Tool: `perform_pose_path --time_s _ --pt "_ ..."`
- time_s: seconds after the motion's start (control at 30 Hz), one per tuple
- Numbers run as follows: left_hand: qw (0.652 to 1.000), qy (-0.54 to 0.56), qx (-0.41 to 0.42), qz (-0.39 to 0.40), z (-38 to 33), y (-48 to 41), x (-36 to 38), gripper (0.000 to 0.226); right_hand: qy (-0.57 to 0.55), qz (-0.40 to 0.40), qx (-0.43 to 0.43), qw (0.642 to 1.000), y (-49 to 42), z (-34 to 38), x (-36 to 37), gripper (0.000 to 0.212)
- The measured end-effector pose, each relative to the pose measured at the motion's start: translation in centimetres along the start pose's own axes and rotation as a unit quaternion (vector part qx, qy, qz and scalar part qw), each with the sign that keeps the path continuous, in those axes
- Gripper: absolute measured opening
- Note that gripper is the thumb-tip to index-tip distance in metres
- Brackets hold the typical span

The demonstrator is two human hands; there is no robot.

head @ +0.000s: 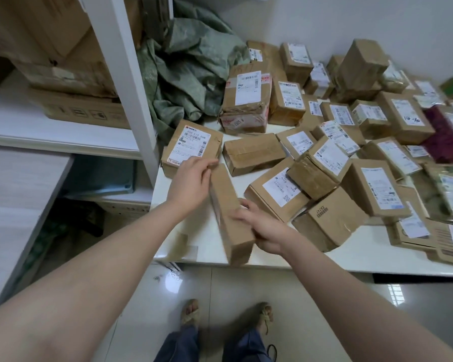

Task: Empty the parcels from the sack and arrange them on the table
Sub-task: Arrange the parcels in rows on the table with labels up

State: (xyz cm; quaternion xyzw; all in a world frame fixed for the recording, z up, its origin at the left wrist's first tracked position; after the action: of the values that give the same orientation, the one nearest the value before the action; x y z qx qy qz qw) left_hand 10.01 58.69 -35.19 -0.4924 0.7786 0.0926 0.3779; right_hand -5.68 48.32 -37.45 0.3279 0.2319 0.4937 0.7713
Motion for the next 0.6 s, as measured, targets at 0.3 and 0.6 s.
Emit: perform_pose_path --time_s 0.3,0.6 --pt "0.898 0.250 -0.323 0.161 0.0 2.7 0.2 0.050 -0.230 0.122 0.091 0.961 1.4 -0.9 -1.2 0.046" --pt "0.917 0.002 -0.377 0.129 5.4 6.4 0.7 0.044 0.237 0.049 -0.004 0.970 -1.2 -0.9 0.6 0.054"
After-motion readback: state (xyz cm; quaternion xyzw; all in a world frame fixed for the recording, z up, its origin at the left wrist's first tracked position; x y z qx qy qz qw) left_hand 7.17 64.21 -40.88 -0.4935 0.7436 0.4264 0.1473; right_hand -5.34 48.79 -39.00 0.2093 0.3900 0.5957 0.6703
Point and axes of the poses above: each hand's wrist, its own y-axis away from the middle knuckle, its own x-axis out of the palm, z = x × y, the point moved 5 cm from there along -y, towards the middle knuckle, and after that the axes turned 8 degrees about -z, right-handed, at the moved point
